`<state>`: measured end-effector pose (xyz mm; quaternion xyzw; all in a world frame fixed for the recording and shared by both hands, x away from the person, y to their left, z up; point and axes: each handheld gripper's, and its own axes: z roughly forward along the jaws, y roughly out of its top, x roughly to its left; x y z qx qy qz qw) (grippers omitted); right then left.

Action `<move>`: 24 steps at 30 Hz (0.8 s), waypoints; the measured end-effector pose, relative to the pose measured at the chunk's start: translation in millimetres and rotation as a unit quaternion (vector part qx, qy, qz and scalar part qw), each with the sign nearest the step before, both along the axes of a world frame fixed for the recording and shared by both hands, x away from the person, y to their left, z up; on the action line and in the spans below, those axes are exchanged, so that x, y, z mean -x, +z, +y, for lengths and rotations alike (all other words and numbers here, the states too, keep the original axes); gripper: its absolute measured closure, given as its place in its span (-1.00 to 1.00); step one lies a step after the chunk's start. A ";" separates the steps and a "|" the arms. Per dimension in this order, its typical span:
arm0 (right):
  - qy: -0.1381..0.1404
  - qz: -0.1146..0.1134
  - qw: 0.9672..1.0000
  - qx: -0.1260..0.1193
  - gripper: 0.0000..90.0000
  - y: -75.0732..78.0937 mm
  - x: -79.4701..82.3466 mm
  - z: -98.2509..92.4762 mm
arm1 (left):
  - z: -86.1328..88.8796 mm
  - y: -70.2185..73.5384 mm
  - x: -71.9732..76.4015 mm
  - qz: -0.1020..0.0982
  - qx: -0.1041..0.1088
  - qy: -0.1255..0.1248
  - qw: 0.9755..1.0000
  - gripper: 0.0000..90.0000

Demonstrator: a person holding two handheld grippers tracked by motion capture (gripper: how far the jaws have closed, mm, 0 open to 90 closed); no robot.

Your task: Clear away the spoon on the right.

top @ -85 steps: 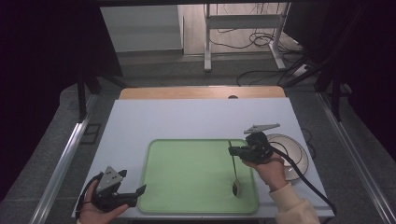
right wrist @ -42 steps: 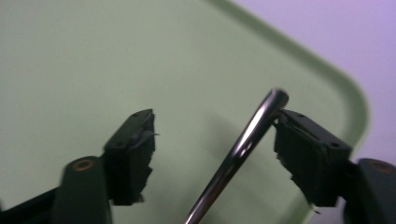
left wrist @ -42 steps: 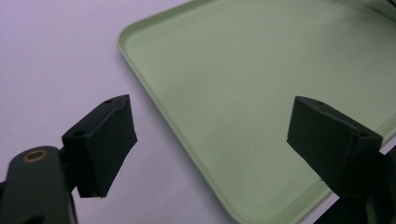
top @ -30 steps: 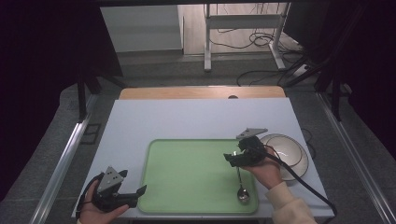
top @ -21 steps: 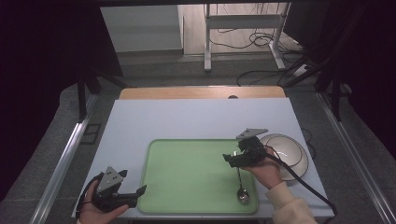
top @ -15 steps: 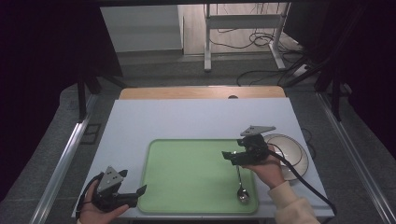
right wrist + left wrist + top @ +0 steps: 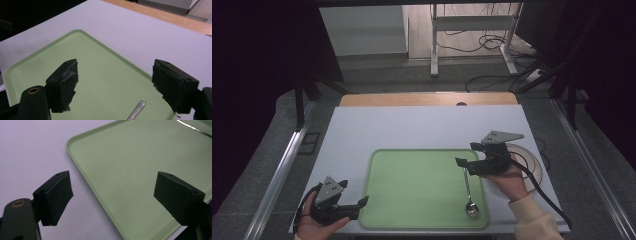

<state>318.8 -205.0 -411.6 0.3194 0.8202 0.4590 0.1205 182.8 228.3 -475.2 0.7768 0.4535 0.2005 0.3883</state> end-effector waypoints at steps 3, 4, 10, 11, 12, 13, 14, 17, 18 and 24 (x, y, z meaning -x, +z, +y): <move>-0.003 -0.015 1.000 0.004 -0.54 6.4 3.9 -5.1 | -0.3 -1.6 -1.2 0.003 -0.002 -0.006 1.000 -0.67; -0.008 -0.022 1.000 0.001 -0.54 9.9 6.1 -8.2 | -0.4 -2.4 -1.4 0.005 -0.001 -0.008 1.000 -0.67; -0.027 -0.038 0.999 -0.014 -0.54 19.2 25.6 -30.5 | 0.5 0.0 -0.1 -0.001 0.004 -0.013 1.000 -0.67; -0.030 -0.040 0.999 -0.012 -0.54 18.2 29.1 -35.0 | 0.9 0.2 -0.1 -0.001 0.005 -0.012 1.000 -0.67; -0.034 -0.043 0.998 -0.013 -0.53 17.1 32.0 -38.5 | 1.3 0.2 -0.1 -0.001 0.005 -0.011 1.000 -0.67; -0.043 -0.047 0.998 -0.016 -0.51 14.6 36.5 -45.0 | 1.4 0.1 -0.1 -0.001 0.005 -0.011 1.000 -0.67; -0.050 -0.046 0.998 -0.016 -0.50 13.0 39.1 -49.3 | 1.3 0.2 0.0 0.000 0.004 -0.010 1.000 -0.67; -0.072 -0.029 0.997 -0.030 -0.50 0.0 49.3 -75.8 | 0.0 0.5 -0.1 -0.002 0.004 -0.010 1.000 -0.67; -0.076 -0.025 0.996 -0.033 -0.50 -2.4 50.7 -80.2 | -0.3 -0.2 -0.7 0.000 0.004 -0.011 1.000 -0.67; -0.093 -0.006 0.993 -0.067 -0.50 -12.4 54.4 -100.6 | -0.1 -0.3 -0.7 0.000 0.003 -0.009 1.000 -0.67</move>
